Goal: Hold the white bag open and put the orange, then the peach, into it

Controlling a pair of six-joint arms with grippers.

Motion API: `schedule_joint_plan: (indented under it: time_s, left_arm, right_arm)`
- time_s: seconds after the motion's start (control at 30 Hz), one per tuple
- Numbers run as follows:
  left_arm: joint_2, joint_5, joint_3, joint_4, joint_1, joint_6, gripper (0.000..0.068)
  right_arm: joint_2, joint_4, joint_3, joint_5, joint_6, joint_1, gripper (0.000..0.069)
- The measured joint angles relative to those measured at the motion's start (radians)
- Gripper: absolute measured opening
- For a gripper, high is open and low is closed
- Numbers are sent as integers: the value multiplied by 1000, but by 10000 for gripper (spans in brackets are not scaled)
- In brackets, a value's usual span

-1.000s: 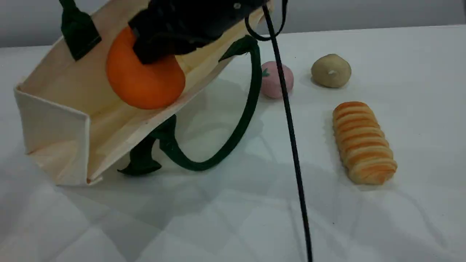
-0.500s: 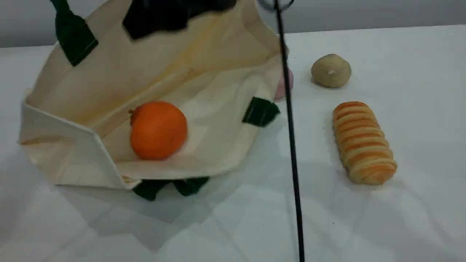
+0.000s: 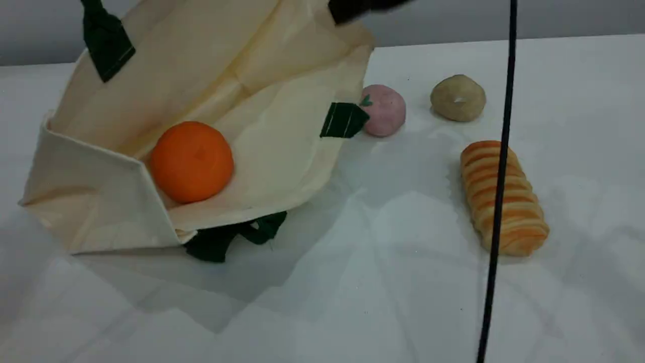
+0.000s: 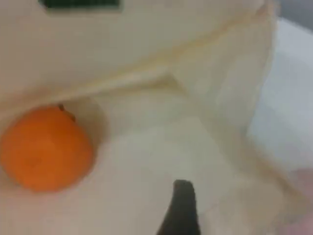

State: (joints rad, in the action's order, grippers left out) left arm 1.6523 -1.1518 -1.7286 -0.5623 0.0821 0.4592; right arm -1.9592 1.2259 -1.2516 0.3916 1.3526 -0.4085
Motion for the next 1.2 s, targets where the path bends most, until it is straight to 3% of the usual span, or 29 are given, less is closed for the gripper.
schedule_joint_plan:
  time_s: [0.37,0.6,0.73,1.2]
  left_arm:
    - [-3,-20,-1,-10,-2,23,83]
    - [-56,-23,-1,-15,-66,26,83]
    - [-68,-27,-1,-25,-71,26,83]
    - [-67,-25,-1,-17,-71,26,83]
  right_arm:
    - [-85,34,-3,-114,35,0,575]
    - [-85,31,-3,-163,65,10,575]
    - [-84,31,-3,-228,69,22,575]
    - [-130,58,-4,-166,65,59,568]
